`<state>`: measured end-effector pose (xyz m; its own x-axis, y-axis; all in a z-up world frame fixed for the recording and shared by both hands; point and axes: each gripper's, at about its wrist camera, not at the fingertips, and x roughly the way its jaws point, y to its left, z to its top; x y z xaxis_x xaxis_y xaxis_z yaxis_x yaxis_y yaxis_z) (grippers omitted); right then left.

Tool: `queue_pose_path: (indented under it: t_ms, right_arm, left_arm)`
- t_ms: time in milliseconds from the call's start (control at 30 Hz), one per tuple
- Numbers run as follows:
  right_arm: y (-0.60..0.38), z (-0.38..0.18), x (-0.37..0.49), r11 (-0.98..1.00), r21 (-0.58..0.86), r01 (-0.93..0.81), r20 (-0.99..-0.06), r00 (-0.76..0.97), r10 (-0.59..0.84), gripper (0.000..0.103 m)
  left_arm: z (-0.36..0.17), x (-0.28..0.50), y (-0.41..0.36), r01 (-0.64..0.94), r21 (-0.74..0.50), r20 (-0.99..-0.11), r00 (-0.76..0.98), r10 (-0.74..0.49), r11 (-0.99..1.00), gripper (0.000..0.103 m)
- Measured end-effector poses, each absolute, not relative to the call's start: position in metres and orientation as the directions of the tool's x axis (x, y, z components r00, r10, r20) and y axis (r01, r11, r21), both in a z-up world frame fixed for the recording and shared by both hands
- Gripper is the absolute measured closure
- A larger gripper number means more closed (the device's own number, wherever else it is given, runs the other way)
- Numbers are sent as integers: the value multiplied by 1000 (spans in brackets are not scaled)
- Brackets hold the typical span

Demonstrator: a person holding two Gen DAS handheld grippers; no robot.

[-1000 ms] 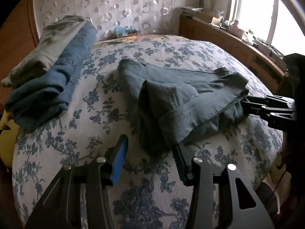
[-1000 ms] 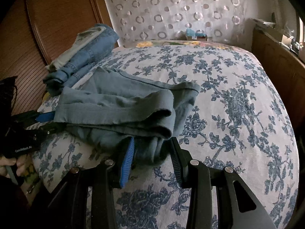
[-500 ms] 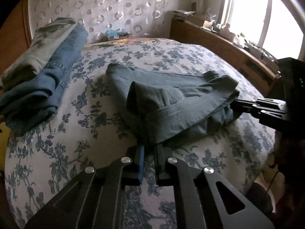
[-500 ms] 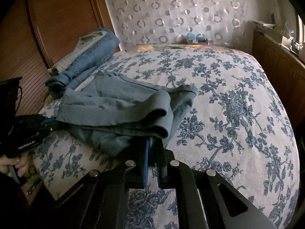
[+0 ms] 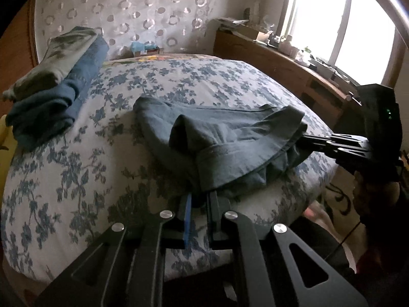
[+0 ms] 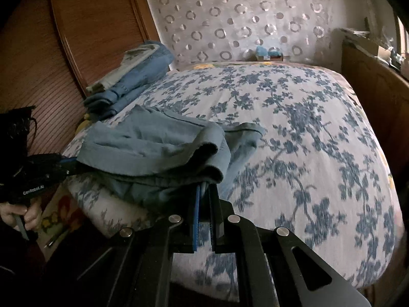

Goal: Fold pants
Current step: 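Grasp the folded shorts' edge with both tools, then lift the gripped edge with both tools and fold it over again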

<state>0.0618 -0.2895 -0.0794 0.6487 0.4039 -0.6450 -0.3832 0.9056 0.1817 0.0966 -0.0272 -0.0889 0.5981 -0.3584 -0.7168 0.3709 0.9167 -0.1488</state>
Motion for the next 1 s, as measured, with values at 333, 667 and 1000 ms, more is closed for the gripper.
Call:
queue_pose_path:
  t_ms: [333, 667, 1000]
  right_arm:
    - [-279, -76, 47, 912, 99, -399, -635, 680, 366, 90]
    - [-270, -77, 53, 905, 62, -422, -650, 671, 357, 63]
    - [-261, -77, 83, 907, -17, -421, -686, 664, 296, 61]
  left_arm:
    - [-85, 82, -12, 354, -156, -706, 614, -355, 922, 66]
    - [-99, 82, -27, 383, -111, -737, 587, -335, 917, 62]
    - [-91, 110, -33, 376, -68, -741, 601, -299, 924, 62]
